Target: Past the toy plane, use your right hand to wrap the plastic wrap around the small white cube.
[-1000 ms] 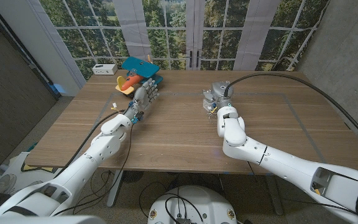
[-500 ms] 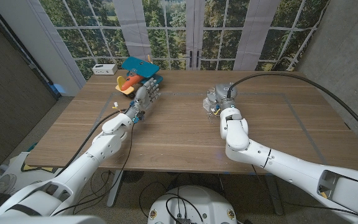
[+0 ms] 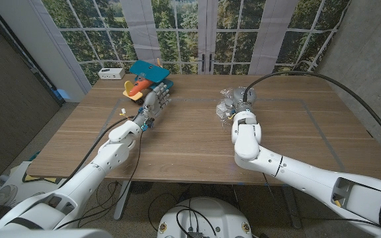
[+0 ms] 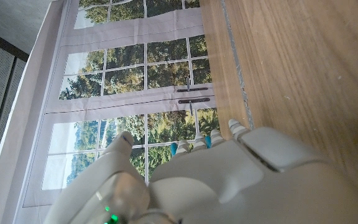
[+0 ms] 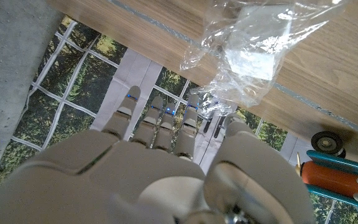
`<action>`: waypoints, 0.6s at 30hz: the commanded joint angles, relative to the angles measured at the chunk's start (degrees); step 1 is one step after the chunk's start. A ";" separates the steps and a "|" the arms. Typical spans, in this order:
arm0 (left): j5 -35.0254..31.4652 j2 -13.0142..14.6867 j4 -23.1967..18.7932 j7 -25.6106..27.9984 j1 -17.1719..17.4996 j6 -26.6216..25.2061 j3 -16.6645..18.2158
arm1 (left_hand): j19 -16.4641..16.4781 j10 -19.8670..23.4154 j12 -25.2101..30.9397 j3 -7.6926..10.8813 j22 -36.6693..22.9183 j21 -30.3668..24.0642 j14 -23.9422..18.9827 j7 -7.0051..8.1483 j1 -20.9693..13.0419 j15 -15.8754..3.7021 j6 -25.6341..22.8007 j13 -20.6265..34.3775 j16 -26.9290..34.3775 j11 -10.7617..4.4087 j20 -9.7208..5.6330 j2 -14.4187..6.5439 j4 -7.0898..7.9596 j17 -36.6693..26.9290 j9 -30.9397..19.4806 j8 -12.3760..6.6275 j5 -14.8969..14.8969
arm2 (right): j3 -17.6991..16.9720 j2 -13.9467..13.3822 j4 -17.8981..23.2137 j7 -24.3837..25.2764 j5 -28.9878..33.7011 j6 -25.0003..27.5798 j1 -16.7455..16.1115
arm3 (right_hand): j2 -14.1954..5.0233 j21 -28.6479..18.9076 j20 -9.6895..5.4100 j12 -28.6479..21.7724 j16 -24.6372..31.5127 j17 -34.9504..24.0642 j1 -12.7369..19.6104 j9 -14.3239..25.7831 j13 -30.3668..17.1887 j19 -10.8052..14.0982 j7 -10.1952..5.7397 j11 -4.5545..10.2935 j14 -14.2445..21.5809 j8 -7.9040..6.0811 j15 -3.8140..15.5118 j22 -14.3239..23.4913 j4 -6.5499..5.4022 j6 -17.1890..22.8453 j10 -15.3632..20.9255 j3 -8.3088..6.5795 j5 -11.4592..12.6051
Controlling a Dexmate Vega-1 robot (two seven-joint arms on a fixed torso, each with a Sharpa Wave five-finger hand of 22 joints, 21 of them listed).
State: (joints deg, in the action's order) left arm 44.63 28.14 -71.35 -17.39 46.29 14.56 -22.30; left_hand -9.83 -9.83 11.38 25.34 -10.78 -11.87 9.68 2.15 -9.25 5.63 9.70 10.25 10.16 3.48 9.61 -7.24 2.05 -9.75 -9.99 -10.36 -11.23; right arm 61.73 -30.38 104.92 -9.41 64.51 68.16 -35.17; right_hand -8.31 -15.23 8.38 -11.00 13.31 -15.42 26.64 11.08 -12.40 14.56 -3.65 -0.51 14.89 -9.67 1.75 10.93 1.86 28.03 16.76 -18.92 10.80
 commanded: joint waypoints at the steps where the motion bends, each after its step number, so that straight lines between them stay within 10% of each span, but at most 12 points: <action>1: 0.11 -0.10 0.38 -0.11 -0.01 -0.05 0.01 | -0.75 -12.19 -0.01 0.21 -0.22 -0.28 10.48 0.16 -0.67 0.21 9.51 0.24 0.04 -0.03 0.38 -0.14 -0.37 -0.05 -0.18 -0.08 0.16 | -5.41 0.15 4.77 20.97 -2.26 -8.44 -7.35 | -0.61 -2.01 -5.80 -1.50 2.00 0.29 4.86 0.33 -0.33 6.58 0.40 -0.11 4.29 -1.23 1.55 0.07 4.48 -2.78 2.55 -2.24 -0.50; 12: 0.49 -0.19 0.91 -0.37 0.21 0.34 0.37 | -0.71 -12.21 -0.01 0.23 -0.23 -0.31 10.46 0.08 -0.70 0.24 9.49 0.24 0.06 0.00 0.39 -0.14 -0.43 -0.06 -0.18 -0.11 0.19 | -9.55 -3.21 8.15 25.48 -10.25 -26.60 -10.06 | -3.97 -4.75 -10.95 -2.67 3.69 1.86 12.47 0.45 -0.43 13.77 -1.17 2.96 11.16 -2.35 6.31 0.17 6.75 -0.54 8.46 -8.66 0.21; 16: 0.73 -0.33 1.30 -0.65 0.23 0.57 0.52 | -0.74 -12.21 0.00 0.25 -0.23 -0.30 10.47 0.11 -0.72 0.19 9.55 0.24 0.06 0.03 0.39 -0.14 -0.45 -0.06 -0.18 -0.09 0.20 | -10.68 -4.75 8.59 24.26 -13.39 -34.16 -9.32 | -4.33 -4.94 -11.99 -2.42 4.19 1.06 15.04 0.52 -0.52 13.63 -1.99 3.93 11.04 -2.59 7.34 0.28 5.44 0.59 8.78 -11.62 0.34; 18: 0.83 -0.38 1.43 -0.87 0.30 0.86 0.62 | -0.72 -12.19 0.01 0.25 -0.24 -0.31 10.46 0.08 -0.72 0.18 9.52 0.24 0.06 0.05 0.38 -0.14 -0.46 -0.06 -0.18 -0.11 0.20 | -10.81 -4.81 7.66 23.89 -13.70 -36.74 -8.54 | -3.82 -5.13 -11.82 -2.25 4.59 0.18 13.89 0.61 -0.59 13.50 -1.36 3.76 10.57 -3.26 7.11 0.37 2.85 2.83 8.88 -11.62 -0.14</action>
State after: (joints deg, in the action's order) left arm 45.00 27.95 -70.59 -17.78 46.36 14.67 -22.09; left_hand -9.83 -9.83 11.38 25.41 -10.78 -11.87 9.68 2.14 -9.24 5.63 9.70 10.25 10.16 3.48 9.61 -7.24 1.98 -9.75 -9.99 -10.36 -11.24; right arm 54.01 -32.97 111.63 11.82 56.37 47.23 -43.31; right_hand -12.67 -19.74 -2.76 -13.36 17.37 -14.31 40.74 11.34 -12.67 27.75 -5.47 3.06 25.50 -12.02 2.65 11.08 6.95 28.85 25.09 -30.26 10.82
